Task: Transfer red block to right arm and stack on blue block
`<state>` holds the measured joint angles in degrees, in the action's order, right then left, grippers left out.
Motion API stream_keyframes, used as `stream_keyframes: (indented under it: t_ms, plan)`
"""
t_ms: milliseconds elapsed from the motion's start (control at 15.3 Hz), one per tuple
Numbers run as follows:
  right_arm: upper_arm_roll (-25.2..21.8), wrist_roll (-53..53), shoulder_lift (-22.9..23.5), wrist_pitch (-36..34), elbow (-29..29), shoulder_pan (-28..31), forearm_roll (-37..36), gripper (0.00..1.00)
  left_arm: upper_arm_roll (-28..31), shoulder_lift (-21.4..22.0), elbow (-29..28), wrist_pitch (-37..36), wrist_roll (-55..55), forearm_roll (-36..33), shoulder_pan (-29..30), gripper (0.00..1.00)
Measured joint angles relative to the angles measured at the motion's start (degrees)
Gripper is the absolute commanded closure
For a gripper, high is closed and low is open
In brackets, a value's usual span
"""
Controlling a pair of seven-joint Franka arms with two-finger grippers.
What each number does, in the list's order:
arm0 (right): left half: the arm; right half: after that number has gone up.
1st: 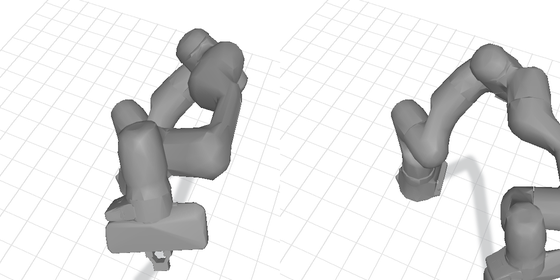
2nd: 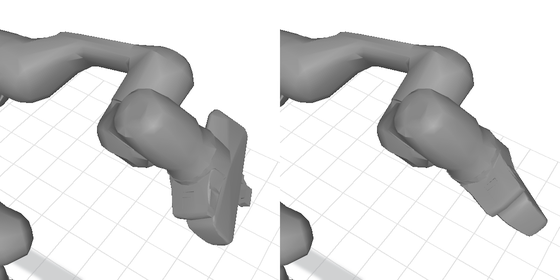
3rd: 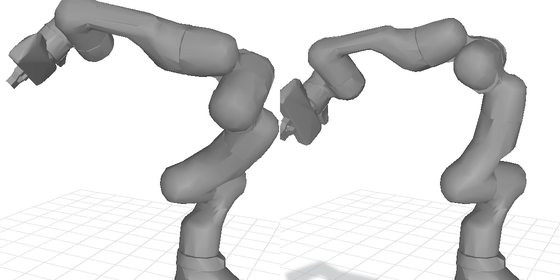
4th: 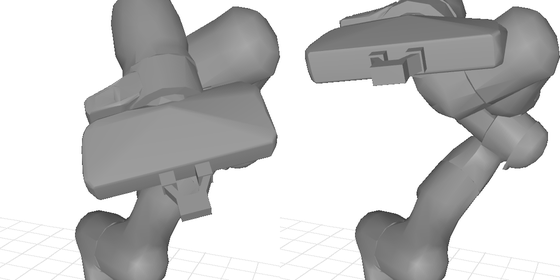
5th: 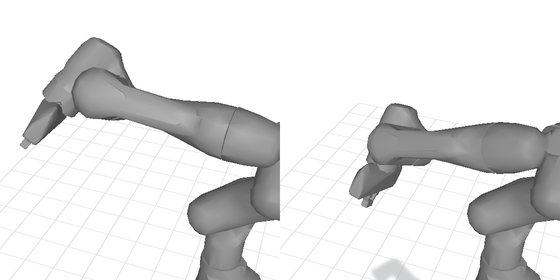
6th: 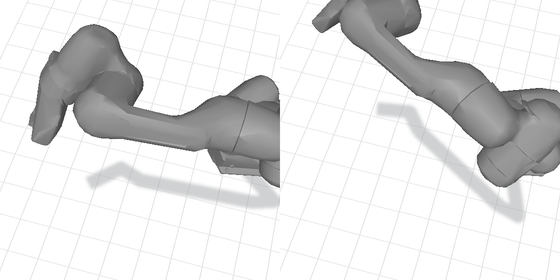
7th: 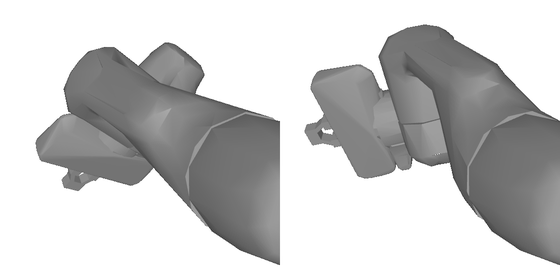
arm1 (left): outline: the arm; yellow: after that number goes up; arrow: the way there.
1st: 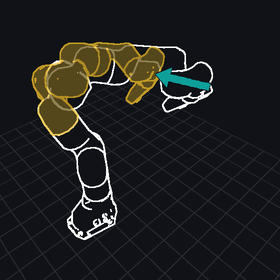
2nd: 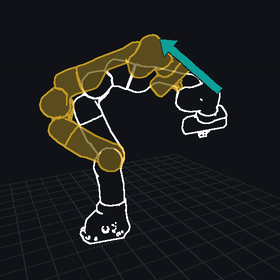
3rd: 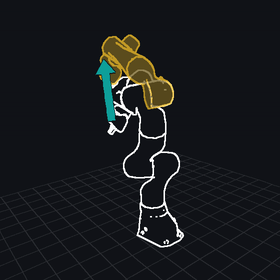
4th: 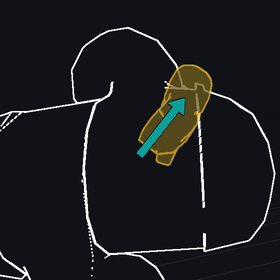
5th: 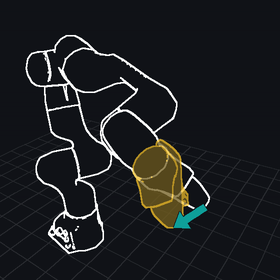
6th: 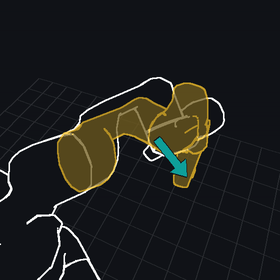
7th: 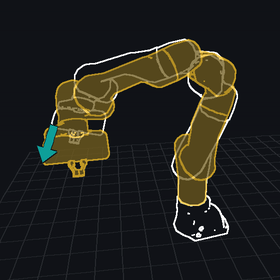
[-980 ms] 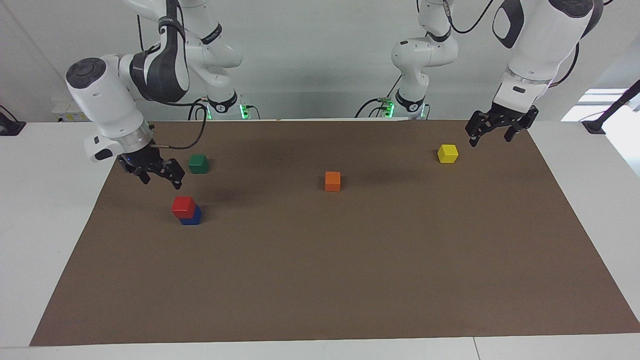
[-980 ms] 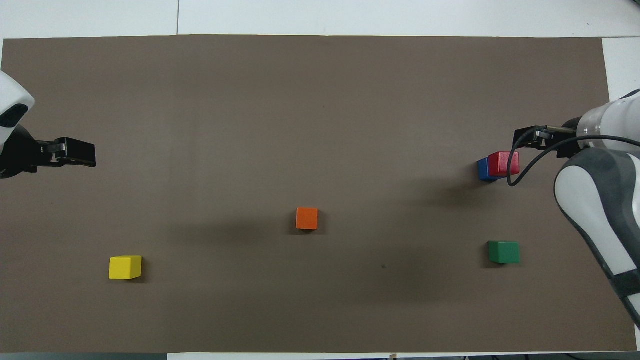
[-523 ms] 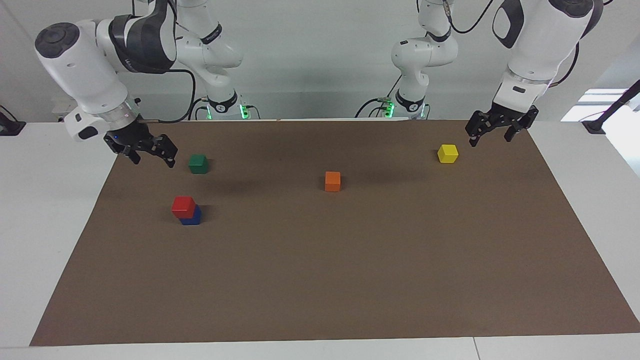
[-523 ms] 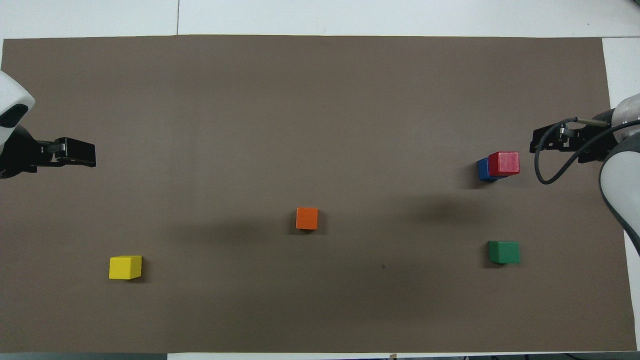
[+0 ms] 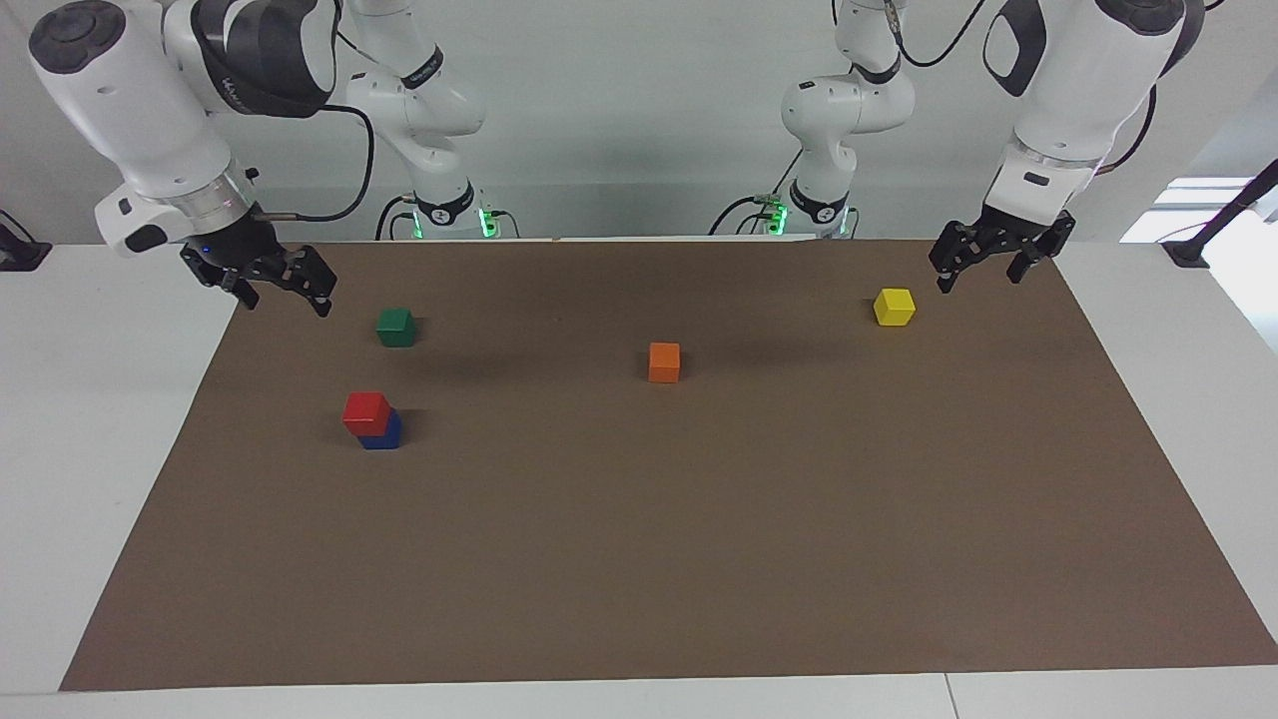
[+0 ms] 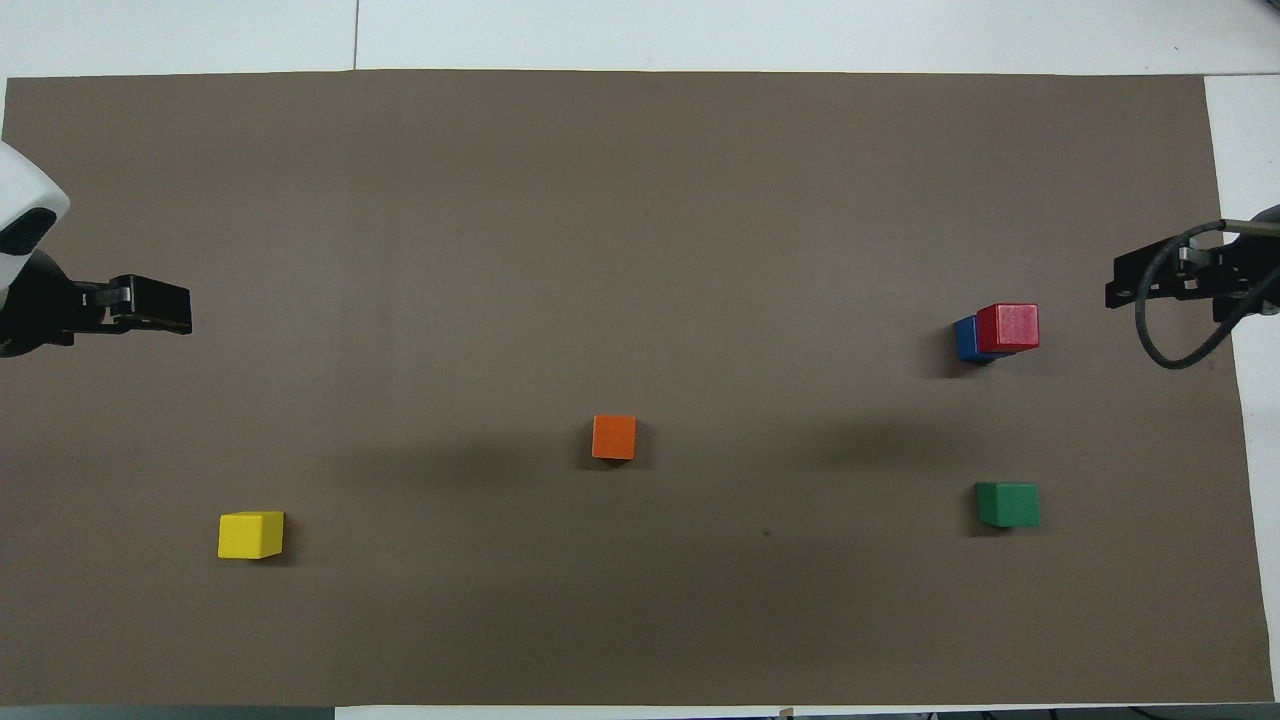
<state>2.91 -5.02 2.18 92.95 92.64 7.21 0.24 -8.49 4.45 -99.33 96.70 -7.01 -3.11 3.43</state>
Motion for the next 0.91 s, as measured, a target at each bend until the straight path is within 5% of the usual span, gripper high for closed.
stream_keyframes:
  t_ms: [915]
  plan:
    - [-0.1, 1.0, 0.0, -0.9, -2.1, 0.6, -0.8, 0.0, 0.0, 0.0, 0.0, 0.0, 0.0, 0.0, 0.0, 0.0]
